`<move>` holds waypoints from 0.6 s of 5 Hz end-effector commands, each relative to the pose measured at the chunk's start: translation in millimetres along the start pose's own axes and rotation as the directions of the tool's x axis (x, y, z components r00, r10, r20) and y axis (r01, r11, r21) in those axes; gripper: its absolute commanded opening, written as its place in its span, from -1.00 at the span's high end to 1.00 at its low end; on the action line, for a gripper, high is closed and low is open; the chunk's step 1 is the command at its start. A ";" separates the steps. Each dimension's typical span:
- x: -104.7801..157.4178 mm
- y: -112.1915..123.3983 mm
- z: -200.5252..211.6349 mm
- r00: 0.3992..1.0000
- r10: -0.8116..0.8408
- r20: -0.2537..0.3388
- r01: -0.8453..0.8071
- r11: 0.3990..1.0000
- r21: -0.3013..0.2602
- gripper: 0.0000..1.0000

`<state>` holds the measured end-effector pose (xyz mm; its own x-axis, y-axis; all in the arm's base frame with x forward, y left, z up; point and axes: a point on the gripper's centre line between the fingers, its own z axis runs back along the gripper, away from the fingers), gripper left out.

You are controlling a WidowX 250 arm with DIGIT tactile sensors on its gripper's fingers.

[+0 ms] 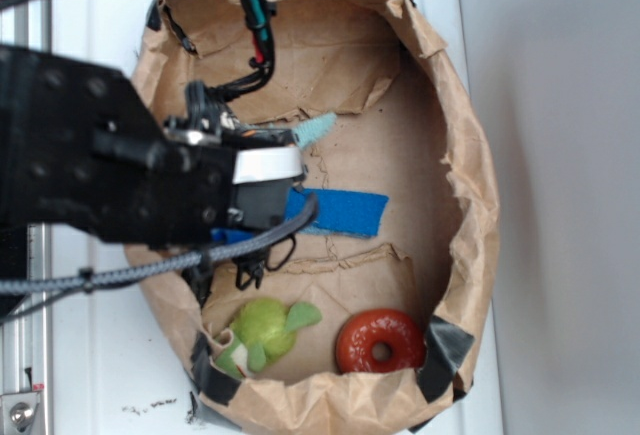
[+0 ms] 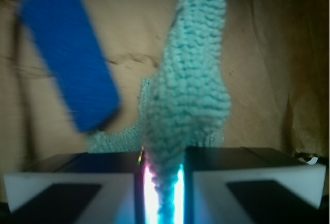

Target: Grab the blue cloth.

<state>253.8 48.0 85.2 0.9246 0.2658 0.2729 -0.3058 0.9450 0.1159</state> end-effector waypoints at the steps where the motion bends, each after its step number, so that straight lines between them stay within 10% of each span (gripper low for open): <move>1: 28.7 9.5 78.9 0.995 0.092 0.047 -0.089 0.993 -0.073 1.00; 3: 44.8 14.4 113.5 0.995 0.097 -0.015 -0.099 0.981 -0.166 1.00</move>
<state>260.3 39.0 189.7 0.9101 0.3469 0.2267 -0.3425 0.9376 -0.0595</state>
